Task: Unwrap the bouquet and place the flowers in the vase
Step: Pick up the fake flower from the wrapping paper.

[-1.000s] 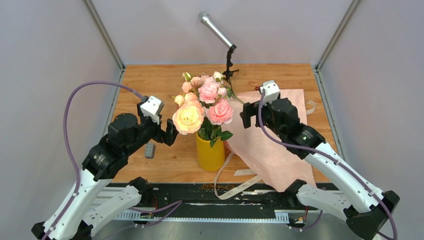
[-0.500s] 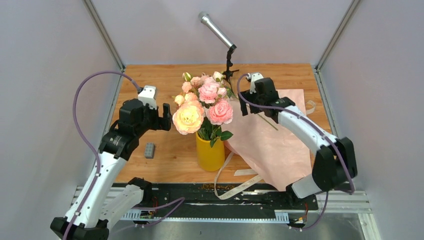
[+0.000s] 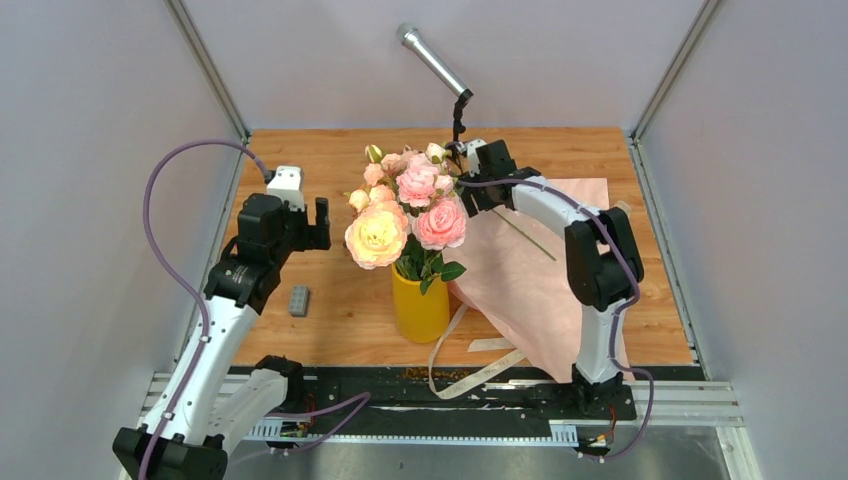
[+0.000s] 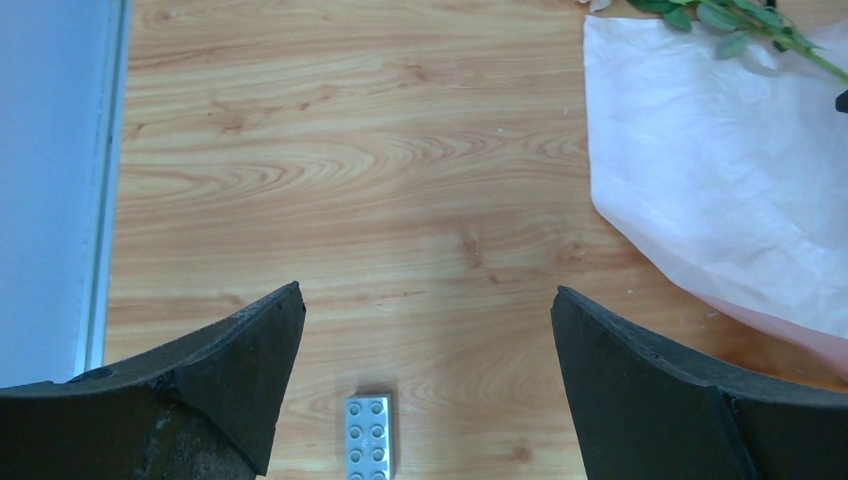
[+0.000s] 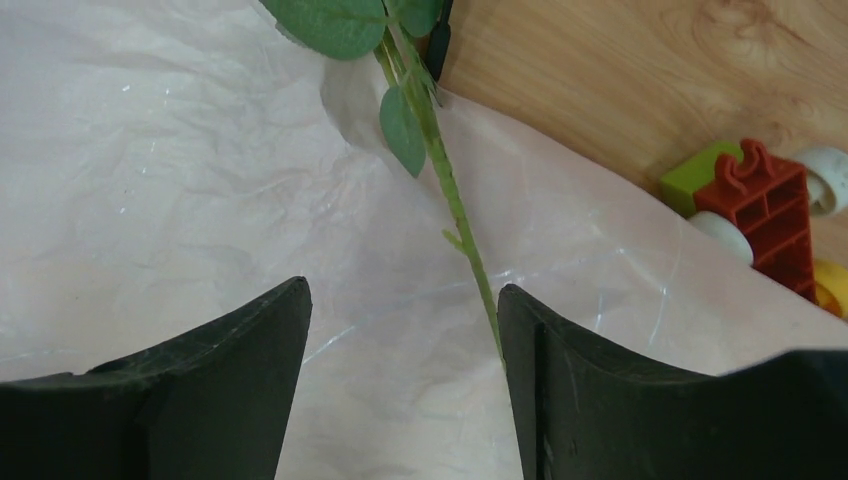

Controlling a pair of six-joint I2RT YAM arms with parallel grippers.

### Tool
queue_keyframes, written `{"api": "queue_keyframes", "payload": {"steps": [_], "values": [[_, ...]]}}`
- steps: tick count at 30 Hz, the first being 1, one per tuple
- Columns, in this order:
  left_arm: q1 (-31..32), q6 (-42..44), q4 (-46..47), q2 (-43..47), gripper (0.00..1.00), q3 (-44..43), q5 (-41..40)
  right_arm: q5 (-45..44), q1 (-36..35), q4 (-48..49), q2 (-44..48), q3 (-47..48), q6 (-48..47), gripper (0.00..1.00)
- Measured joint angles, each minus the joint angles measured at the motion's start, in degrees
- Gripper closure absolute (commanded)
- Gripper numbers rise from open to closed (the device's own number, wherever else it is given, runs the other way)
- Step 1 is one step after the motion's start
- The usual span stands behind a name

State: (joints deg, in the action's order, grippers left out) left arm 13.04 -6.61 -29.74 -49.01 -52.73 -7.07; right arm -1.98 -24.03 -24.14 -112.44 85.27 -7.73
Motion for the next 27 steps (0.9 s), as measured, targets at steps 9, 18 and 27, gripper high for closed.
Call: {"api": "queue_keyframes", "payload": {"steps": [9,18,27], "values": [[0.0,1.5,3.6,-0.3,0.0,3.5,-3.0,2.1,0.5,-0.5,-9.1,8.9,-1.9,0.49],[0.0,1.6,5.6,-1.4,0.0,5.1,-2.2,2.1,1.4,-0.9,-13.9,13.0,-2.5,0.64],[0.0,1.6,6.5,-1.9,0.0,5.4,-1.4,2.0,1.7,-2.1,-16.0,14.0,-2.6,0.88]]}}
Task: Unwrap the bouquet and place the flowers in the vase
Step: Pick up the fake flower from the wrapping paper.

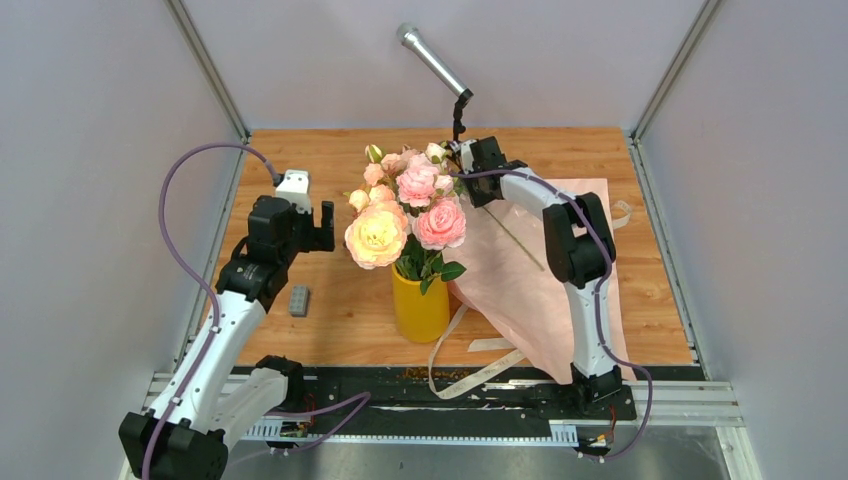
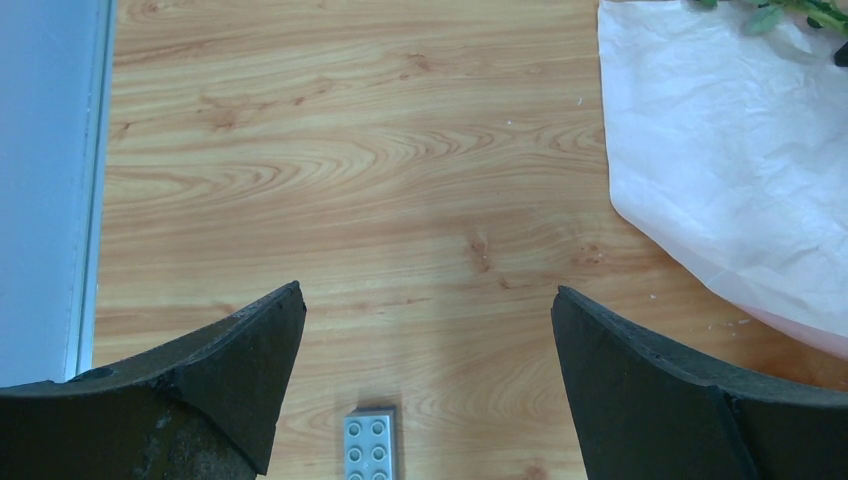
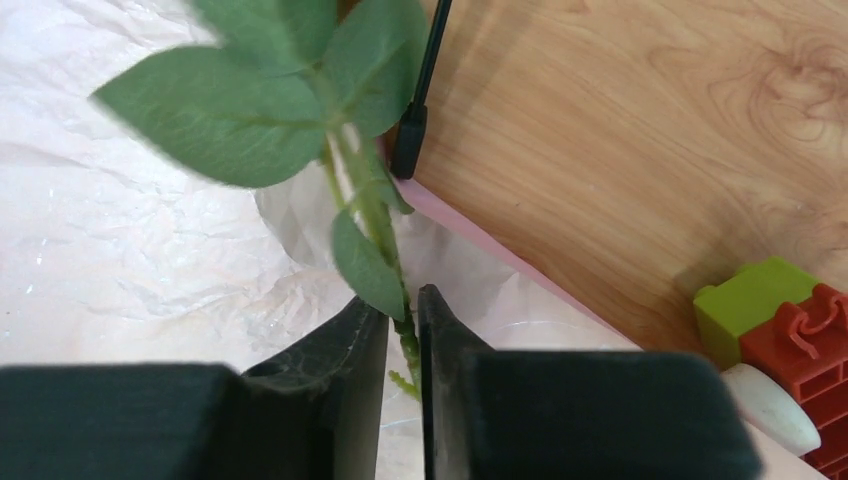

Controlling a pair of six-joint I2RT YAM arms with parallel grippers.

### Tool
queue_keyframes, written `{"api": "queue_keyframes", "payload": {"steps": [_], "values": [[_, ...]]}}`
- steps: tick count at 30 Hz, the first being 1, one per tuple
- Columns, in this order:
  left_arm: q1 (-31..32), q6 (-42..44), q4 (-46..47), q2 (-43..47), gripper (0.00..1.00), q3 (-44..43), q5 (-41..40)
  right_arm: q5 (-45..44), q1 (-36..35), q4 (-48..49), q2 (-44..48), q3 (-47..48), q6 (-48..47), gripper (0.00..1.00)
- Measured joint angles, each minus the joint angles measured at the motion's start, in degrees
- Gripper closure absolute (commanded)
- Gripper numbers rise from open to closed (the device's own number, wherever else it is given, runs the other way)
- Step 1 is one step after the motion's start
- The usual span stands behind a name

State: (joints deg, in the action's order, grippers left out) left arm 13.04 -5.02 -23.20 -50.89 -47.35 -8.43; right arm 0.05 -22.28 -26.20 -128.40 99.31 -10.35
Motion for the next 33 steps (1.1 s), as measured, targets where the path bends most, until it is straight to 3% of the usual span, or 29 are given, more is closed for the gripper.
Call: {"api": "queue_keyframes", "payload": {"steps": [4,13,33], "values": [[0.0,-0.1,0.3,0.2,0.0,0.1,0.5,0.2,0.0,-0.2,0.0,0.1,0.2,1.0],[0.0,-2.7,0.6,4.1,0.0,0.4,3.0,1.1,0.0,0.0,3.9,-3.1,0.8,1.0],[0.0,-12.8,0.8,10.2,0.0,1.1,14.3,12.0,1.9,8.8,40.8,-24.5,12.5,1.0]]}}
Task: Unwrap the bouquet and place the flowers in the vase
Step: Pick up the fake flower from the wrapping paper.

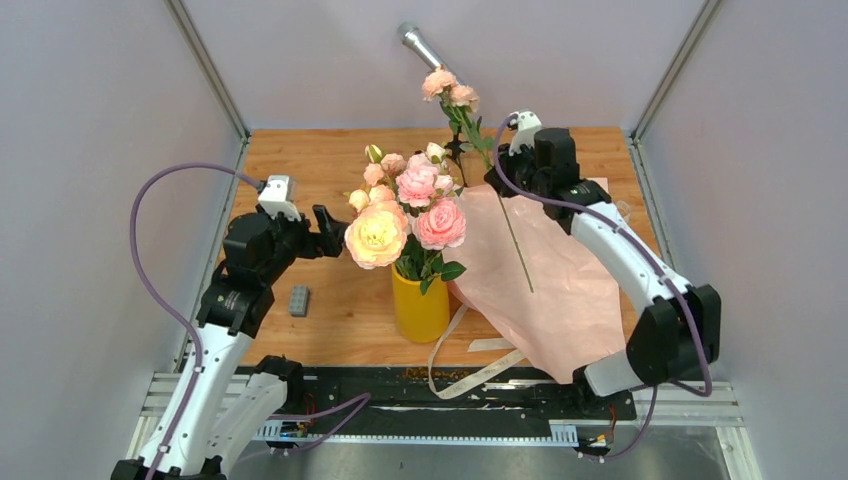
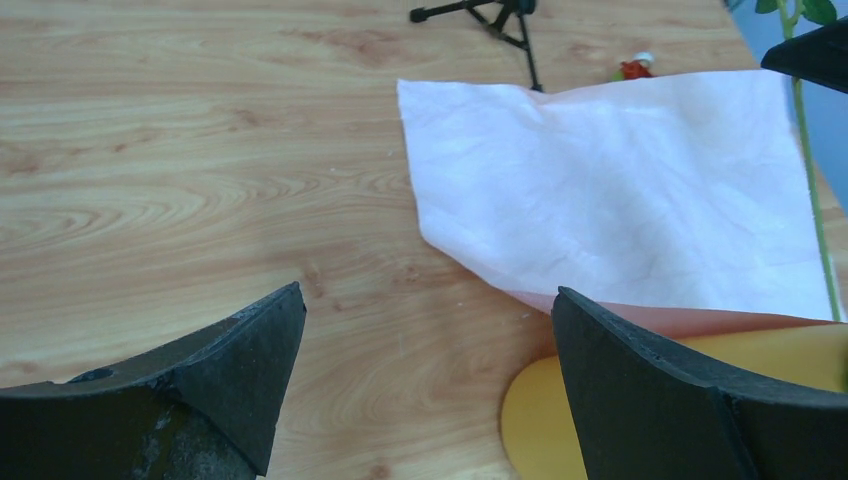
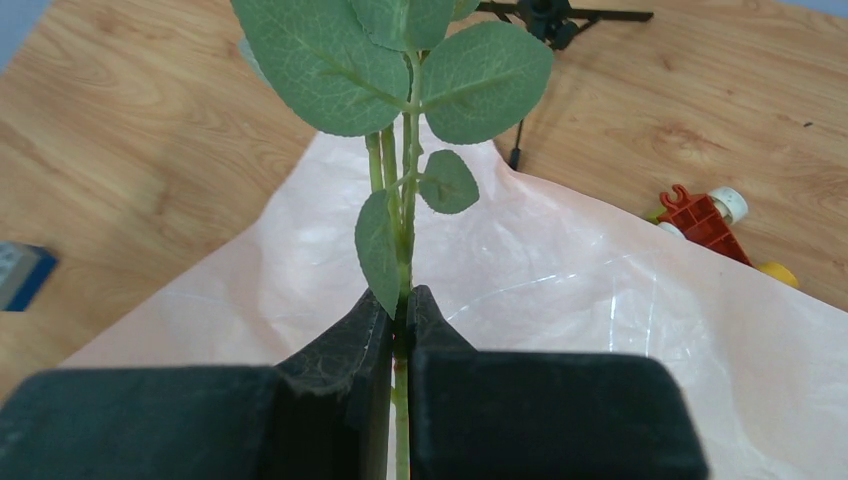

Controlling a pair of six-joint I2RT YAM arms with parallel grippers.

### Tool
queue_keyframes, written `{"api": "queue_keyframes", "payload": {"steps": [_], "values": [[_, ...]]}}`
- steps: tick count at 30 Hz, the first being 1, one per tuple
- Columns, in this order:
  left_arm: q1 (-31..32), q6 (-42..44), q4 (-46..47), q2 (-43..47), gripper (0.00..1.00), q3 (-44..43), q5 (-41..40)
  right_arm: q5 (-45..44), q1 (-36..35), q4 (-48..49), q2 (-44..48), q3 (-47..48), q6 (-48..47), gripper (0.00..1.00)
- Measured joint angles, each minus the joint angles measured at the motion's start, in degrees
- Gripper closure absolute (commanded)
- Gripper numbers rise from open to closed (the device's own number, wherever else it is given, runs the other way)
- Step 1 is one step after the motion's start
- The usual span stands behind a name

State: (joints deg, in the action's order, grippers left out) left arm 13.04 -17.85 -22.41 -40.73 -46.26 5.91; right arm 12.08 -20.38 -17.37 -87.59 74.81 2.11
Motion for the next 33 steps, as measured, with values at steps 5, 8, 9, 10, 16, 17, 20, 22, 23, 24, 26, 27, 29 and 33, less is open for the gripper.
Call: {"api": "queue_keyframes", "payload": {"steps": [5,8,9,10,16,17,20,22,23,24,26,27,29,33], "values": [[0.0,-1.6,-0.1,0.7,0.0,-3.8,6.1,4.3,0.0,2.1,11.1,-3.9,4.3,1.0],[0.0,-2.3,-0.1,0.9,0.01,-6.2,10.2,6.9,-0.1,4.4,18.5,-5.9,7.0,1.0],[0.0,-2.5,-0.1,1.0,0.01,-7.0,11.5,7.6,-0.1,5.2,20.9,-6.3,7.9,1.0],[0.0,-2.8,-0.2,1.2,0.01,-7.8,12.8,8.2,-0.1,5.7,22.7,-6.5,8.5,1.0],[0.0,-5.6,-0.3,2.9,0.02,-11.7,20.2,13.7,-1.0,11.6,34.7,-8.1,14.5,1.0],[0.0,-6.1,-0.2,3.3,0.02,-12.0,21.1,15.0,-1.3,13.4,36.4,-8.6,15.7,1.0],[0.0,-8.0,-0.2,4.2,0.02,-13.3,24.3,18.4,-2.8,18.7,40.4,-11.3,18.8,1.0],[0.0,-8.9,-0.2,4.4,0.02,-14.7,25.6,21.0,-4.1,21.6,42.5,-12.5,20.4,1.0],[0.0,-9.1,-0.2,4.5,0.02,-15.4,26.0,22.3,-4.7,22.8,43.1,-12.6,20.9,1.0],[0.0,-9.5,-0.2,4.5,0.02,-16.5,26.6,23.5,-5.4,24.2,43.4,-12.6,21.3,1.0],[0.0,-10.3,0.0,4.5,0.02,-18.4,27.6,26.0,-7.1,26.7,43.5,-12.4,22.0,1.0],[0.0,-10.8,0.1,4.5,0.02,-19.6,28.2,27.5,-8.5,27.9,43.3,-12.2,22.3,1.0],[0.0,-11.7,0.5,4.3,0.03,-22.3,29.7,29.2,-11.5,29.5,42.8,-11.9,22.6,1.0],[0.0,-12.2,0.9,2.4,0.03,-29.2,32.1,31.0,-19.8,31.4,41.4,-11.7,21.9,1.0]]}}
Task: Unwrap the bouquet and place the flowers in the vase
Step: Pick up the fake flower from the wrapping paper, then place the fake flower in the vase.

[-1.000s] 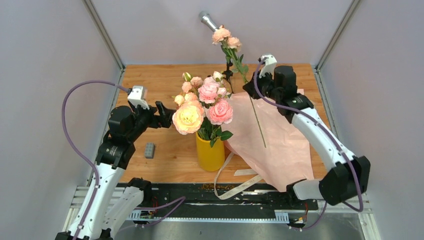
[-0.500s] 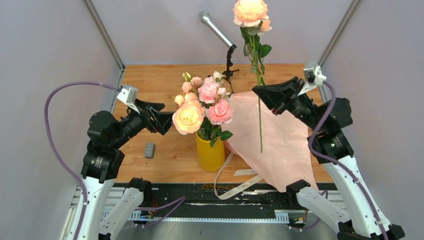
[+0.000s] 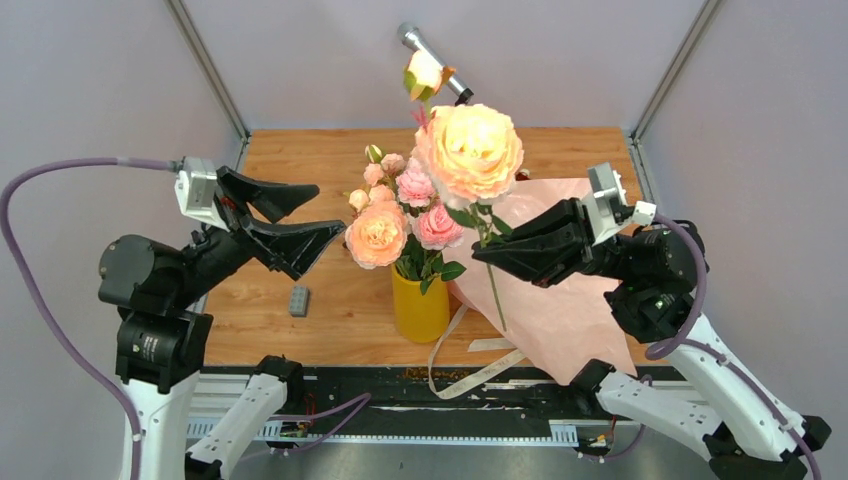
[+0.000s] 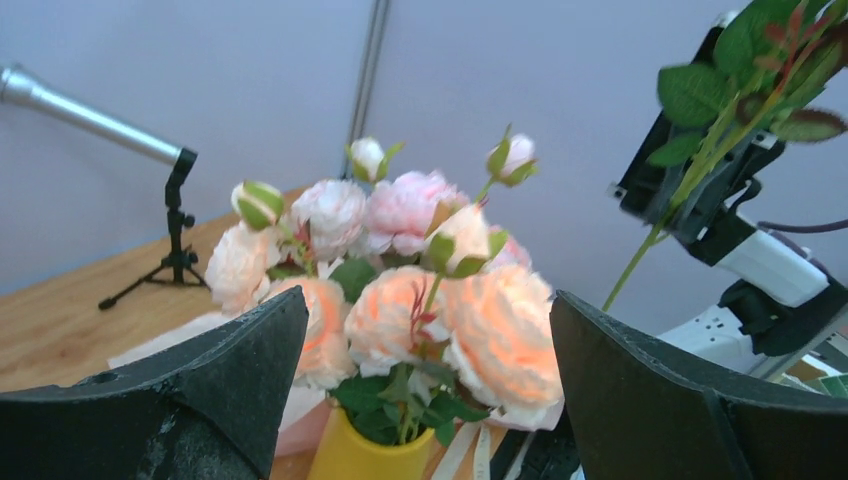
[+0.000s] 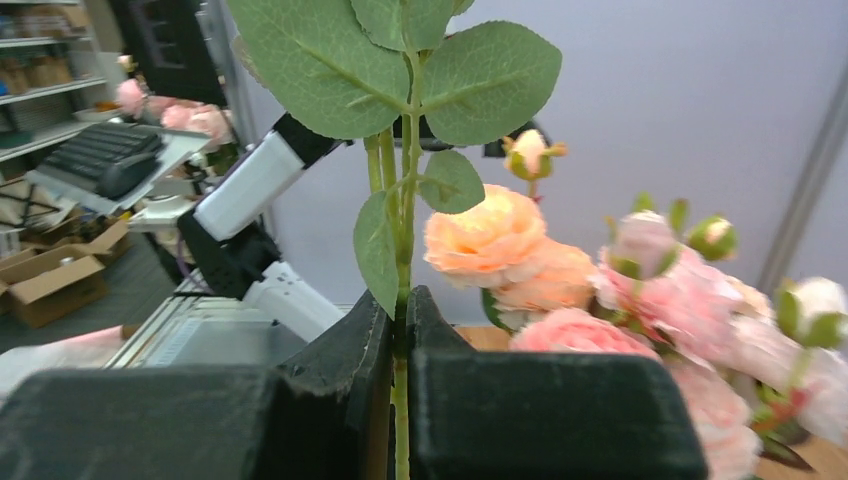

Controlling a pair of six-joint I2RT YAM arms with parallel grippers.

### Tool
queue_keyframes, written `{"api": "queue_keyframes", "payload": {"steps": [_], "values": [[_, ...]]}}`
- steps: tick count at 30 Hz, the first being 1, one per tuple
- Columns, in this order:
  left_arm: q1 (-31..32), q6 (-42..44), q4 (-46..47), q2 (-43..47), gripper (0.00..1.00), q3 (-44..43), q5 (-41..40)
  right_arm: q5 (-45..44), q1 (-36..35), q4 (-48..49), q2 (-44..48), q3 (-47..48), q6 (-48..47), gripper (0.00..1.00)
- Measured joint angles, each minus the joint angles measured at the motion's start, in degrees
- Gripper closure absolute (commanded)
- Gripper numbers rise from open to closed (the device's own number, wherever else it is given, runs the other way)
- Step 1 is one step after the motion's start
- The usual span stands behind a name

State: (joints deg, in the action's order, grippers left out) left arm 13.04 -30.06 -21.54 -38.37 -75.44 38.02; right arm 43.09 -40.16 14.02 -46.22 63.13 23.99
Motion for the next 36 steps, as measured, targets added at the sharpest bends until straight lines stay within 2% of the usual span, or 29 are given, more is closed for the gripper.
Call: {"api": "queue_keyframes", "payload": {"steps": [6,10,20,28,36], "values": [[0.0,-1.2,4.3,-4.8,0.03,-7.9,3.0,-2.4,-8.4,0.5,-4.1,0.8,-1.8,1.0],[0.0,-4.0,9.4,-7.1,0.07,-8.0,5.0,-5.3,-10.2,0.9,-6.9,0.9,-1.6,1.0],[0.8,-9.0,17.0,-12.1,0.08,-8.2,7.3,-11.4,-11.1,1.5,-13.2,5.6,-0.4,1.0],[8.4,-10.0,20.3,-16.0,0.1,-9.5,8.1,-14.1,-11.1,1.5,-17.5,9.3,1.1,1.0],[15.0,-9.6,21.5,-18.9,0.14,-9.7,6.4,-15.2,-11.1,1.5,-18.1,9.6,1.7,1.0]]}}
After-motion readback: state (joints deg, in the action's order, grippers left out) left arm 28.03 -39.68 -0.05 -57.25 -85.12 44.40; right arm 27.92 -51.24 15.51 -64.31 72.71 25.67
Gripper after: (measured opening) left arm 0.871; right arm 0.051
